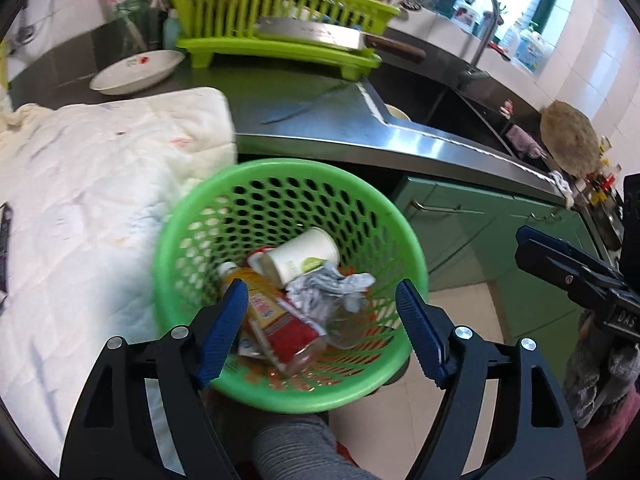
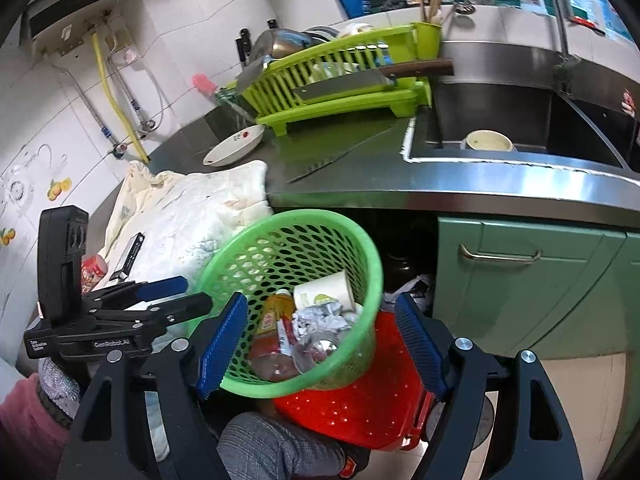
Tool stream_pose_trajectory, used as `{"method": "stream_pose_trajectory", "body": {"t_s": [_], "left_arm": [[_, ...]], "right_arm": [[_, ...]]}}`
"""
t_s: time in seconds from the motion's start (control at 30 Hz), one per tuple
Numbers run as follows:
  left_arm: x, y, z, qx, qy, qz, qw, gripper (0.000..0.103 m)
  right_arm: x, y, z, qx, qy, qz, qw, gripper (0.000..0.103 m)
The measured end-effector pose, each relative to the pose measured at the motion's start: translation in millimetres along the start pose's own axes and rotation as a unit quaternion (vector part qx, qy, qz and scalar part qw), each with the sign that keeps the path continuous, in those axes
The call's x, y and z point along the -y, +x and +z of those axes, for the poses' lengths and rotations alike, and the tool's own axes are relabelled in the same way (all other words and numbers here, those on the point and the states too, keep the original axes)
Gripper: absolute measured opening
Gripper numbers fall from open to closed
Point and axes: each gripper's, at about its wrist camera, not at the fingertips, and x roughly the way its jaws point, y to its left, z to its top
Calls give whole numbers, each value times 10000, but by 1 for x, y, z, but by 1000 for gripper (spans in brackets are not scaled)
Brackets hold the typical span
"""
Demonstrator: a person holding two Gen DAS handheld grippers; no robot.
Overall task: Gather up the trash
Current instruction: 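Open the left tool to drop the clear cup into the green basket, then grasp the red paper cup with the left tool while the right tool grasps the black box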
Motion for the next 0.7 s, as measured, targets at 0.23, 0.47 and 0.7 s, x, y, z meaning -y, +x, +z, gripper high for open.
{"method": "stream_pose_trajectory", "body": {"t_s": [0.23, 0.47, 0.7], "left_arm": [[-44, -39, -11, 261, -271, 362, 9986, 75], [-100, -85, -25, 537, -669, 838, 9928, 75], [-170, -139, -45, 879, -1190, 1452, 9783, 75]], "right_arm": [[-39, 11, 5, -82, -345, 163, 9992, 73], [-91, 30, 13, -227, -734, 438, 9961, 73], [-154, 56, 16, -412, -1172, 708, 9897, 73]]}}
